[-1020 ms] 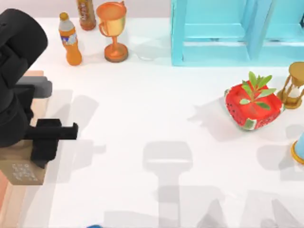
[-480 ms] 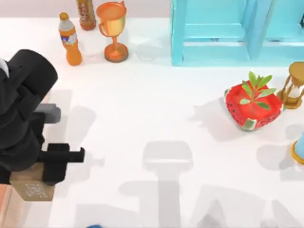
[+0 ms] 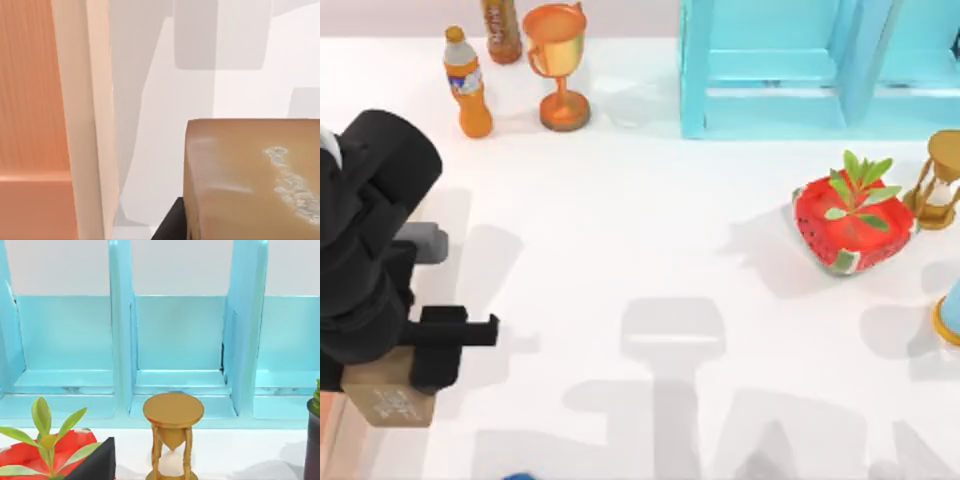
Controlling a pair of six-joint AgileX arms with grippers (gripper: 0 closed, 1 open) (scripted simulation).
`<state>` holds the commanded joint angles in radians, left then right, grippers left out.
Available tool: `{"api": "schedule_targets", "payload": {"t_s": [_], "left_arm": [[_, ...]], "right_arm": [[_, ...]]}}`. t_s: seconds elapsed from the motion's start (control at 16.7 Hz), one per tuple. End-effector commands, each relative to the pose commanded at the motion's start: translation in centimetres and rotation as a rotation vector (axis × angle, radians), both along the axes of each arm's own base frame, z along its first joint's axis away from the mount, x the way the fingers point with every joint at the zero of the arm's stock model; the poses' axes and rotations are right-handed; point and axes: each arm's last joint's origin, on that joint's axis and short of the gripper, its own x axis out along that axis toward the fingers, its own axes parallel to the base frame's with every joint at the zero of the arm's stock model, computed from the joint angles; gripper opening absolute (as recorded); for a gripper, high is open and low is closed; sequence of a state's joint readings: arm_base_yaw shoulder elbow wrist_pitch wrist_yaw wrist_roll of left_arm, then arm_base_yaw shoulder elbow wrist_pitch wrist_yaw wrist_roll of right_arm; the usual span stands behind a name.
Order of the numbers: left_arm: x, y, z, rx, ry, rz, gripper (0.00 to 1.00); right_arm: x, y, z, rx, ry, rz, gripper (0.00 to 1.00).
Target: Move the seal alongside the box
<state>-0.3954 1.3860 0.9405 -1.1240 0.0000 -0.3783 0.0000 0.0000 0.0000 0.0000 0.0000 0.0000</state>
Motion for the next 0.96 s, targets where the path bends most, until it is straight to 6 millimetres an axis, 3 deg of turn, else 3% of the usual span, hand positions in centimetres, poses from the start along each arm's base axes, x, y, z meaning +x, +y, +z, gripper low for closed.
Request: {"api": "schedule_targets", "payload": {"t_s": [0.6,0.96], "left_arm": [[0.00,0.00,0.00,0.000,0.000,0.000,0.98],[0.00,0.00,0.00,0.000,0.000,0.000,1.00]], "right_arm": [[0.00,0.00,0.00,0.000,0.000,0.000,1.00],[0.00,0.00,0.00,0.000,0.000,0.000,1.00]]}}
